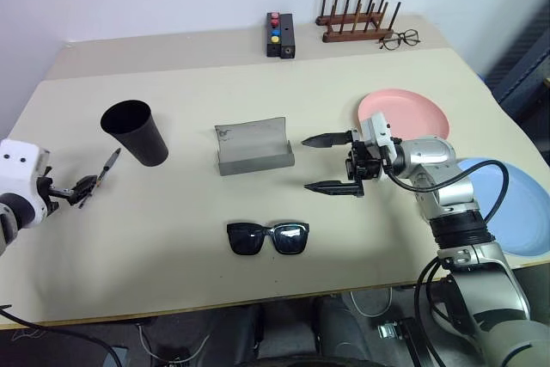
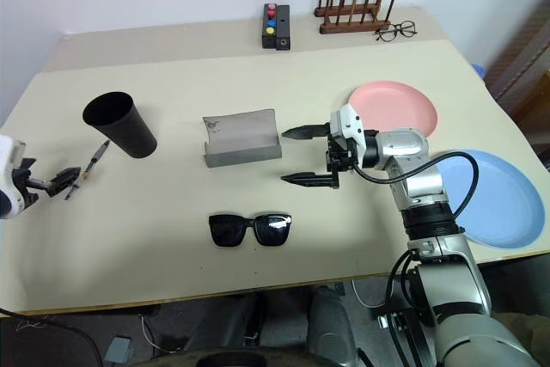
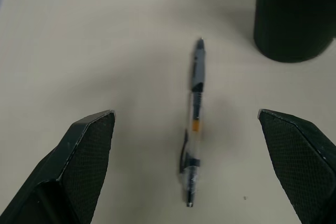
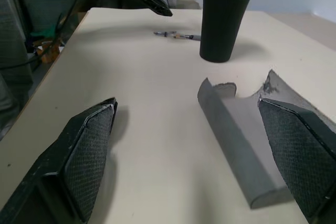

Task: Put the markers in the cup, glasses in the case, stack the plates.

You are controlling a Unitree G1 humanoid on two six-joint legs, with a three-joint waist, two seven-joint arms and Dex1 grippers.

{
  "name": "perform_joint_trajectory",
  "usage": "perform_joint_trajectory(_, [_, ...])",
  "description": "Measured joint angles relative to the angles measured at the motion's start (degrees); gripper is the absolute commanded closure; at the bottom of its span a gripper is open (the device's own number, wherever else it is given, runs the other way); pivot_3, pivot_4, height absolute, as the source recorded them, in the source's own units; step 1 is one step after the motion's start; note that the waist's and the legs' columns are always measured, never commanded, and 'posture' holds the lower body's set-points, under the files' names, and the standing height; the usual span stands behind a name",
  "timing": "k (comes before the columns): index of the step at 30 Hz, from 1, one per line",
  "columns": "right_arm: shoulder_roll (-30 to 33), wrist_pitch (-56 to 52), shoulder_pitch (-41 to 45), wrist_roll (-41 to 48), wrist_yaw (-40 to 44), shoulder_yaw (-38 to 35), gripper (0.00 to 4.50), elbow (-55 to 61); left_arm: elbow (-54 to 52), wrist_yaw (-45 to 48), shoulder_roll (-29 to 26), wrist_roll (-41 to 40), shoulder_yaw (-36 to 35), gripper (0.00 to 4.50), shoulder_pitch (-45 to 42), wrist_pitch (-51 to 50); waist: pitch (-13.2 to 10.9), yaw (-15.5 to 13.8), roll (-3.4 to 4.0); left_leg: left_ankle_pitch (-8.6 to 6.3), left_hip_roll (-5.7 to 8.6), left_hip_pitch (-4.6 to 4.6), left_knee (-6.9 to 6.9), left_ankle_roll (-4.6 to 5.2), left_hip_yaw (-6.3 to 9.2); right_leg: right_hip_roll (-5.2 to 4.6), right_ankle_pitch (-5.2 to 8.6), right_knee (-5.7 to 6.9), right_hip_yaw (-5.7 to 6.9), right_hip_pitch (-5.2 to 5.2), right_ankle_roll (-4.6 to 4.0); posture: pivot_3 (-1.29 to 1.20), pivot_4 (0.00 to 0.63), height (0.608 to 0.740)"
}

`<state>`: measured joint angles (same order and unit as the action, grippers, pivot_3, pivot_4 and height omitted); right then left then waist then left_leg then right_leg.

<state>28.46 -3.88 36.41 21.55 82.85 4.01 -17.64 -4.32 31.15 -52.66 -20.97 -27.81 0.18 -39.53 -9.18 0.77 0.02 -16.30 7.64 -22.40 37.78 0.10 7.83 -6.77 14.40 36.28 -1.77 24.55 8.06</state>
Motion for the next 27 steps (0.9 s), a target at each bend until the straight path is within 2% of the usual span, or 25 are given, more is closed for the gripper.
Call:
perform_joint_trajectory(10, [0.2, 4.0, -0.5, -0.9, 1.1, 0.0, 0.0, -4.1, 11.1, 7.5, -5.9, 5.5, 8.8, 0.06, -5.7, 4.2, 0.0, 0.0, 0.01, 0.01, 0.0, 0.01, -0.07, -0.01, -0.01, 0.01, 0.0, -0.01, 0.0, 0.02, 0.0, 0.0, 0.15, 0.74])
perform_joint_trajectory(22, [-0.2, 0.6, -0.5, -1.0, -1.5, 0.1, 0.0, -0.6, 31.4, 15.3, -5.1, 14.7, 24.4, 0.06, -23.5, 12.3, 0.0, -0.1, 0.02, 0.03, 0.01, 0.01, -0.03, -0.03, 0.0, 0.01, -0.01, 0.07, 0.07, 0.05, 0.0, 0.0, 0.15, 0.74])
perform_joint_trajectory(27, [-0.1, -3.0, -0.3, -0.6, -3.2, 0.2, 0.0, 4.1, 35.4, 18.3, -5.0, 17.3, 27.1, 0.06, -27.6, 13.0, 0.1, -0.2, 0.1, 0.03, 0.02, 0.02, 0.04, -0.03, 0.0, 0.0, -0.01, 0.14, 0.08, 0.01, 0.0, 0.0, 0.15, 0.74])
